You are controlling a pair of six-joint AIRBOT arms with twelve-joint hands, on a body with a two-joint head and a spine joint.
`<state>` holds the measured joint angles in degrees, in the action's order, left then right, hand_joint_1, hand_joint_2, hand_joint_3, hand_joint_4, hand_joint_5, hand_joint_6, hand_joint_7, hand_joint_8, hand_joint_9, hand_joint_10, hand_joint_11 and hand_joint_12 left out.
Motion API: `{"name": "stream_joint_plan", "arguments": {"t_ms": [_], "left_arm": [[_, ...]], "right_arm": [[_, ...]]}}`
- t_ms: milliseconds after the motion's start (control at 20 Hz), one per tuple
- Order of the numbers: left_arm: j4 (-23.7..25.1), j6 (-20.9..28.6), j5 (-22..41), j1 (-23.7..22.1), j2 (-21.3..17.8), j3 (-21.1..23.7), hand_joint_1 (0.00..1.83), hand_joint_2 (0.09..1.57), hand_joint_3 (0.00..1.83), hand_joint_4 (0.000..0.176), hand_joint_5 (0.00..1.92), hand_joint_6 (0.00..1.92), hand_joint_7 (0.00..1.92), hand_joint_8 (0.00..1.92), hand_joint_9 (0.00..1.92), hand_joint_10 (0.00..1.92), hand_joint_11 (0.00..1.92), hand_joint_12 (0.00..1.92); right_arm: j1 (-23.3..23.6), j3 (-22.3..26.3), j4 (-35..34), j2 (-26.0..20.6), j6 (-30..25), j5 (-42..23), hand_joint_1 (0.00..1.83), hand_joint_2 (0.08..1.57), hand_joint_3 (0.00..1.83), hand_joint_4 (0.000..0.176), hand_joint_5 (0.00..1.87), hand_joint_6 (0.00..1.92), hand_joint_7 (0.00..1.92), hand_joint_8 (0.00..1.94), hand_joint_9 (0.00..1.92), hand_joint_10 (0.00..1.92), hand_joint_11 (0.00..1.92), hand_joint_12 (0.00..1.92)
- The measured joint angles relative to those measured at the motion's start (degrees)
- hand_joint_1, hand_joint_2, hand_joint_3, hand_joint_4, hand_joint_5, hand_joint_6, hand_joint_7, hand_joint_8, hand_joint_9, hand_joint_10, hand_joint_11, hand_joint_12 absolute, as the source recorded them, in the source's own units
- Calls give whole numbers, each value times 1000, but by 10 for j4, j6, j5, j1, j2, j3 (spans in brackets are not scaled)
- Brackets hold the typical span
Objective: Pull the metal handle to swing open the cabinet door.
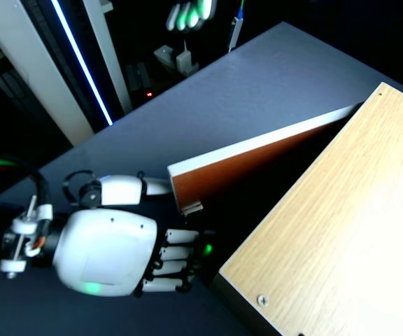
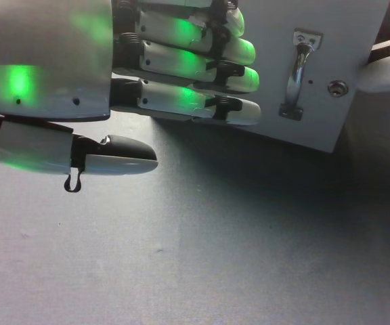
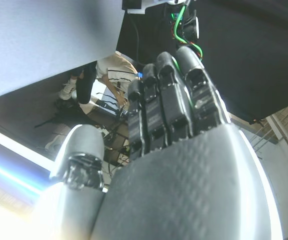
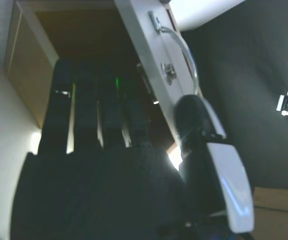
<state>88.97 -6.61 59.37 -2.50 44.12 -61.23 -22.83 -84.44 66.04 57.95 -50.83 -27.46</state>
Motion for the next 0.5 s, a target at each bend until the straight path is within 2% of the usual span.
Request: {"name": "stream_joint_plan", "arguments": {"t_ms": [500], "left_arm": [[0,0,0,0,0,0,0,1571,128,0,363,0,411,1,388,1,59,727]], "right_arm": [[-6,1,33,-11,-1,-88,0,1561,4,0,261,4,296,2,280,2,0,749]]}}
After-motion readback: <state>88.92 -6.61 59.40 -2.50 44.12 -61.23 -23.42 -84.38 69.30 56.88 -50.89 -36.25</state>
